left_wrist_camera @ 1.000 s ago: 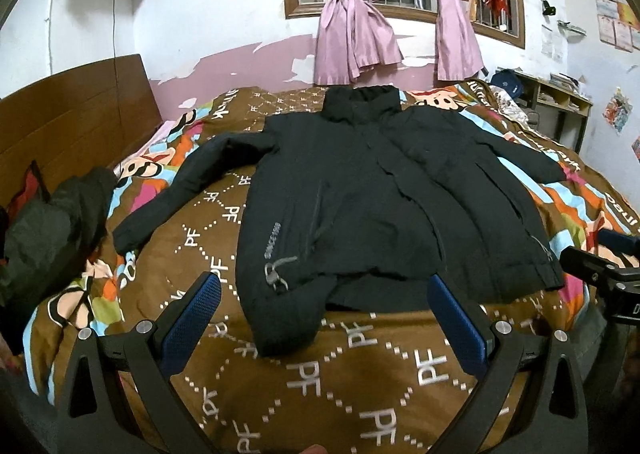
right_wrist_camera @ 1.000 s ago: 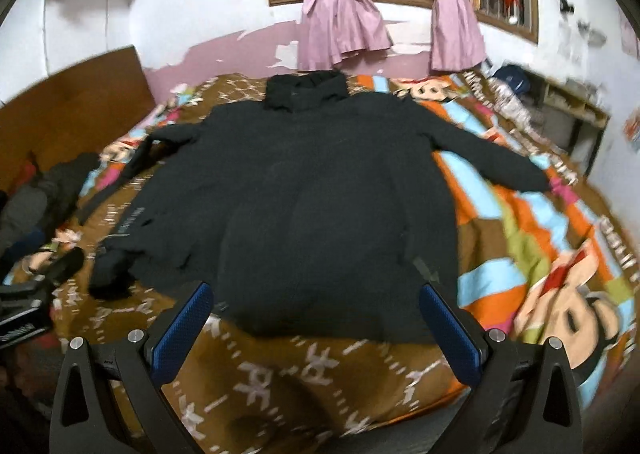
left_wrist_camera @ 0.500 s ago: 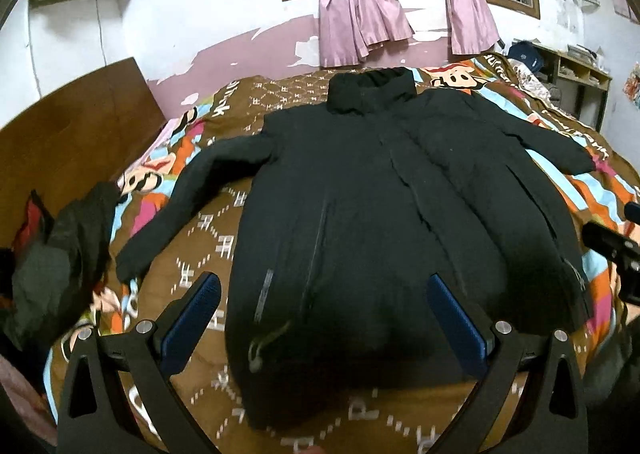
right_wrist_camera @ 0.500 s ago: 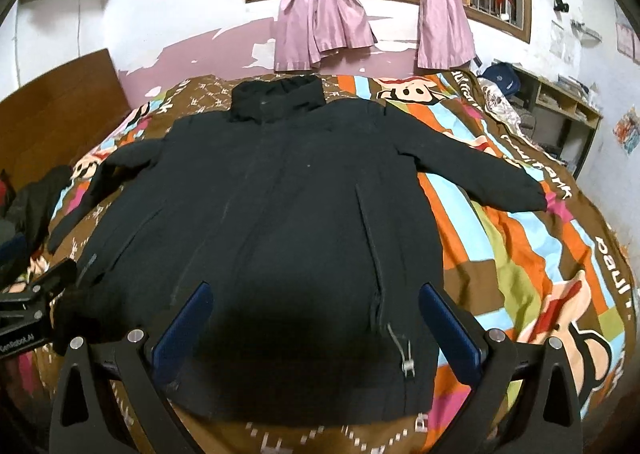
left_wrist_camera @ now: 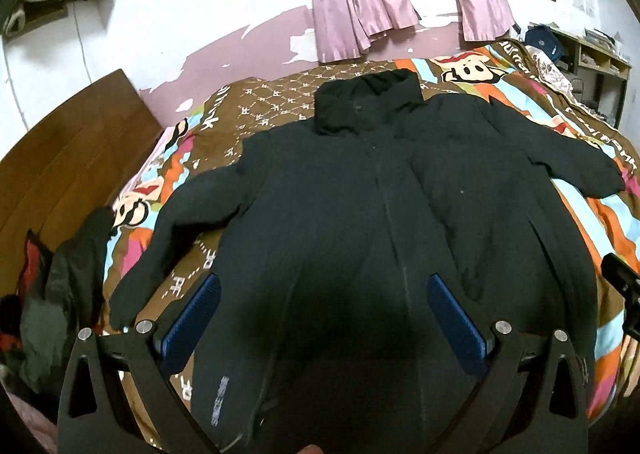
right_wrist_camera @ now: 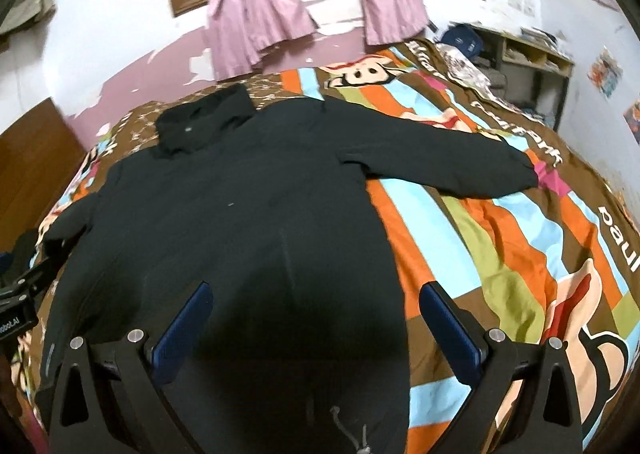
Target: Fold large clothes
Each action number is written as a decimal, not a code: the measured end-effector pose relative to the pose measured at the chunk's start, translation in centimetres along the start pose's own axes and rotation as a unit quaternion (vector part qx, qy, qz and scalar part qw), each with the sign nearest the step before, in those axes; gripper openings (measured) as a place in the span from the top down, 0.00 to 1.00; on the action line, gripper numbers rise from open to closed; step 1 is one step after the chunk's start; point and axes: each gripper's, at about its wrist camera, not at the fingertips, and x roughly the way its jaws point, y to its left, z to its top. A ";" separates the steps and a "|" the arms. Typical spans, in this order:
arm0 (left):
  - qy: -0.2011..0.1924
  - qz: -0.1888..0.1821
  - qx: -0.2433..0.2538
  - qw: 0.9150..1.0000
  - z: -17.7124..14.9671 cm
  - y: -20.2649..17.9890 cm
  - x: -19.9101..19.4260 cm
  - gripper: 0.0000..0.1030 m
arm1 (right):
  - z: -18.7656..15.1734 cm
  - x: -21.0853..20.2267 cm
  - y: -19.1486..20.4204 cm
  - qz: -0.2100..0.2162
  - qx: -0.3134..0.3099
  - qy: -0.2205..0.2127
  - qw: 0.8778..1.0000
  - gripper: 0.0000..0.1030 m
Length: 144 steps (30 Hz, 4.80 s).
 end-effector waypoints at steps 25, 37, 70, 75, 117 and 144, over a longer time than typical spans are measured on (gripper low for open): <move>-0.002 -0.107 0.009 0.994 9.6 -8.2 12.4 0.02 | 9.5 13.9 -19.1 -0.041 0.188 -0.087 0.977 0.00; 0.013 -0.164 0.002 0.986 13.9 -15.4 18.8 0.02 | 7.7 20.0 -30.6 0.029 0.341 -0.073 0.937 0.00; 0.090 -0.239 -0.010 0.967 14.7 -12.9 22.0 0.02 | 12.7 10.6 -26.6 0.044 0.251 -0.231 0.939 0.95; 0.072 -0.227 -0.005 0.971 15.2 -7.7 19.0 0.02 | 16.2 5.8 -17.5 0.015 0.119 -0.280 0.952 0.95; 0.151 -0.159 -0.167 0.961 3.9 14.3 21.1 0.02 | 10.3 16.8 7.3 0.019 -0.188 -0.055 0.980 0.24; 0.156 -0.081 -0.137 0.975 10.0 15.1 8.9 0.02 | 11.4 8.7 6.4 0.102 -0.095 -0.059 0.989 0.07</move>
